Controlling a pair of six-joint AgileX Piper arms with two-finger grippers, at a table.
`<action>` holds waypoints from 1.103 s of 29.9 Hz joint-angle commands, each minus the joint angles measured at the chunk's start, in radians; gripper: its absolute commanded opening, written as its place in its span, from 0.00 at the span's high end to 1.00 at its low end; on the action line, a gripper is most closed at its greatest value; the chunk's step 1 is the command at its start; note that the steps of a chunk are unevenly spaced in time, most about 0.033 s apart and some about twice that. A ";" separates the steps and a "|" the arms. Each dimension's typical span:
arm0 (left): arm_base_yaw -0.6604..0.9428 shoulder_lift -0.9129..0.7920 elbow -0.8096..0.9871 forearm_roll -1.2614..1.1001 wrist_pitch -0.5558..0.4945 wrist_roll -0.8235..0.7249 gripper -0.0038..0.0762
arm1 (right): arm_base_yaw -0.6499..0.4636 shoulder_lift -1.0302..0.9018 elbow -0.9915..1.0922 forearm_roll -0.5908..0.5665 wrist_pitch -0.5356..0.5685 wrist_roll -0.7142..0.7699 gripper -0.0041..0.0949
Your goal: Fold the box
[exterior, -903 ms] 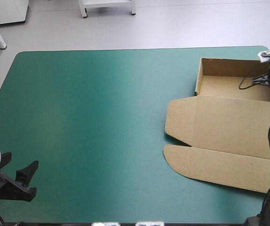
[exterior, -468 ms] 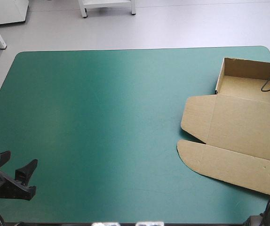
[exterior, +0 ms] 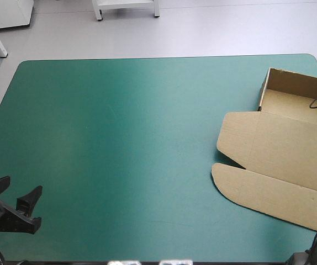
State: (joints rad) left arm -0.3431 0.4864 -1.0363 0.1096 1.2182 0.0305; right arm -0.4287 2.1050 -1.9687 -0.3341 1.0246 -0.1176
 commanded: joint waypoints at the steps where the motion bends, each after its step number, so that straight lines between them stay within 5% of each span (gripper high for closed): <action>1: -0.004 0.011 -0.020 0.020 -0.069 -0.004 0.34 | -0.006 -0.097 -0.026 0.050 -0.028 0.001 0.29; 11: -0.004 0.011 -0.020 0.286 -0.074 -0.031 0.34 | 0.119 -0.322 -0.026 0.546 0.079 -0.149 0.43; 17: -0.004 0.011 -0.020 0.360 -0.074 -0.098 0.34 | 0.235 -0.463 -0.026 0.416 0.076 -0.109 0.47; 21: -0.004 0.005 -0.020 0.356 -0.070 -0.096 0.34 | 0.277 -0.549 -0.026 0.468 0.207 -0.081 0.47; 25: -0.020 -0.045 -0.020 0.346 -0.076 -0.100 0.34 | 0.351 -0.693 0.017 0.503 0.222 -0.073 0.49; 33: -0.022 -0.171 -0.020 0.267 -0.078 -0.096 0.34 | 0.560 -1.104 0.317 0.534 0.026 -0.056 0.56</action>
State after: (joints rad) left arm -0.3579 0.3200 -1.0363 0.3859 1.2091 -0.0568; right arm 0.0749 1.1400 -1.7322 0.1915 1.1903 -0.1746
